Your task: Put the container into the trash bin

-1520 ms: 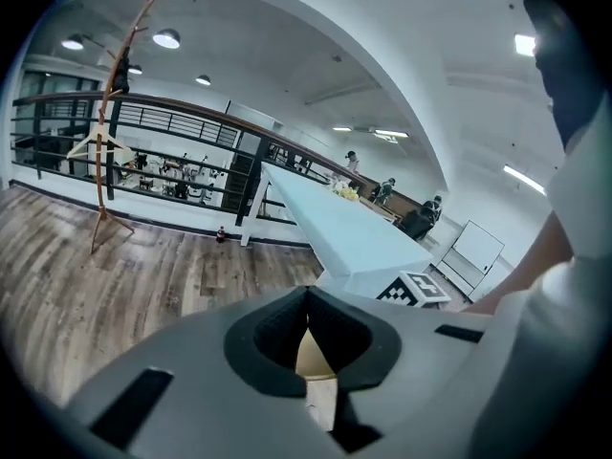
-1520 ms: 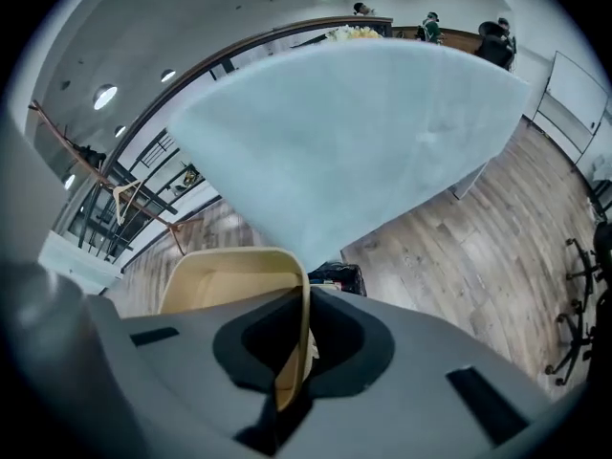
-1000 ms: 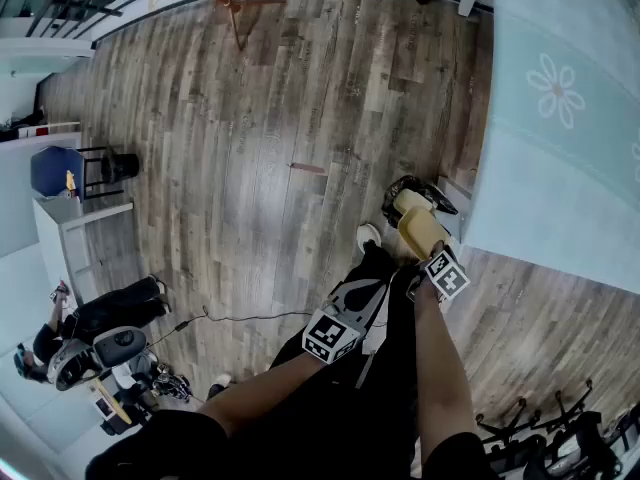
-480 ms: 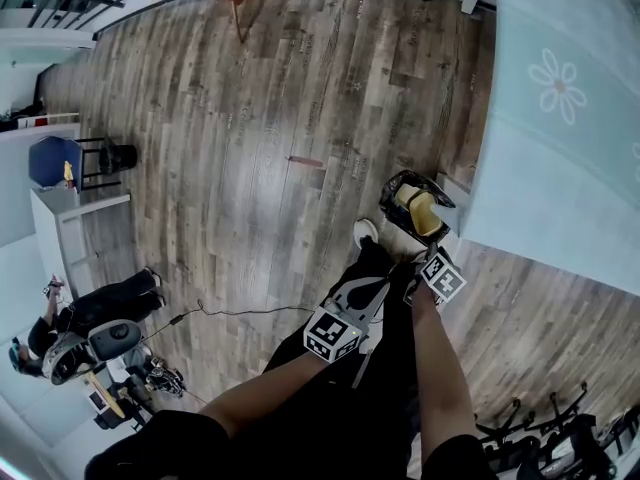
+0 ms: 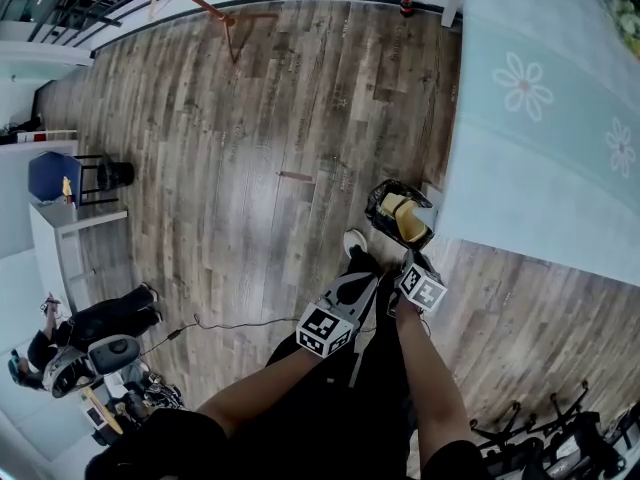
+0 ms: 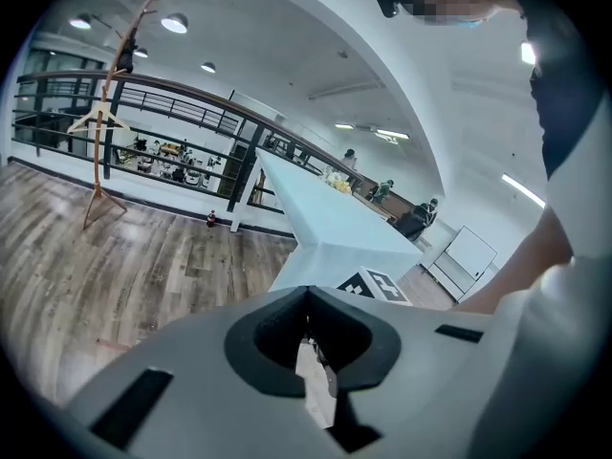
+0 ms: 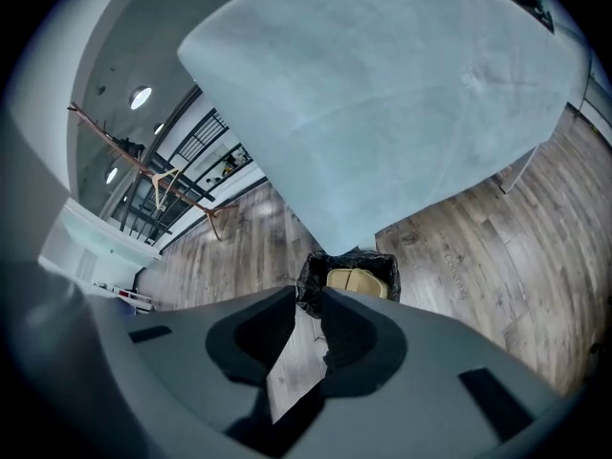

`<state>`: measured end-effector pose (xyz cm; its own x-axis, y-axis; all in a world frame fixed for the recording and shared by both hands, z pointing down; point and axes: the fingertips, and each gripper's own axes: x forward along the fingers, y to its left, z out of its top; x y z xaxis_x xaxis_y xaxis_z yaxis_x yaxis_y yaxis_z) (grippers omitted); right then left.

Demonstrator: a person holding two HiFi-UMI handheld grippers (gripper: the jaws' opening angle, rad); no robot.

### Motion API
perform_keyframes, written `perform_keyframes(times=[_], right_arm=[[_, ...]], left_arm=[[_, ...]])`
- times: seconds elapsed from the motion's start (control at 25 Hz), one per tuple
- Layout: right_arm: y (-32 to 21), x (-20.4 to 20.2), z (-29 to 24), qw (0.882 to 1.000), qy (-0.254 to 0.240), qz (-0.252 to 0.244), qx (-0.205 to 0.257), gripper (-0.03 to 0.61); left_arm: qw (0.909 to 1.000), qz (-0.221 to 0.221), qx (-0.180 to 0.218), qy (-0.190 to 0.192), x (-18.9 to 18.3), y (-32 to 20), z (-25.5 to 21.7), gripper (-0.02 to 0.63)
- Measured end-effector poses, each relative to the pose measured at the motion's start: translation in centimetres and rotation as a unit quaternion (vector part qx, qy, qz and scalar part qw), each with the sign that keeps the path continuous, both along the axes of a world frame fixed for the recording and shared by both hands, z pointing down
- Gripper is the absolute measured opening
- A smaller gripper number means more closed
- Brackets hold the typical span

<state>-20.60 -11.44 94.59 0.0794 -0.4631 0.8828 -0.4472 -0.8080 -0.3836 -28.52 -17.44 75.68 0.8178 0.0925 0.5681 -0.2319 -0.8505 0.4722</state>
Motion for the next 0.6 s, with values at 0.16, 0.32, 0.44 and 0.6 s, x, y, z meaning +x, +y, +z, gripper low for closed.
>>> perform_keyframes(times=[0.16,0.32,0.44,0.6], right_arm=[[0.3,0.4,-3.5,0.999,0.009,-0.032,0.023,0.073],[2.0,1.6,-8.9,0.997,0.023,-0.044,0.055,0.046],[4.0,2.2,-14.9,0.994,0.05,-0.051,0.089,0.04],[4.9,4.3,-21.3,0.984,0.114,-0.067,0.123,0.04]], left_arm=[[0.9994,0.017,0.028,-0.007,0.8,0.4,-1.3,0.014],[0.9969,0.06,0.05,0.002,2.0,1.9,-4.2,0.014],[0.9967,0.063,0.051,0.006,2.6,3.3,-7.3,0.014],[0.9945,0.075,0.066,0.03,5.5,3.8,-9.7,0.014]])
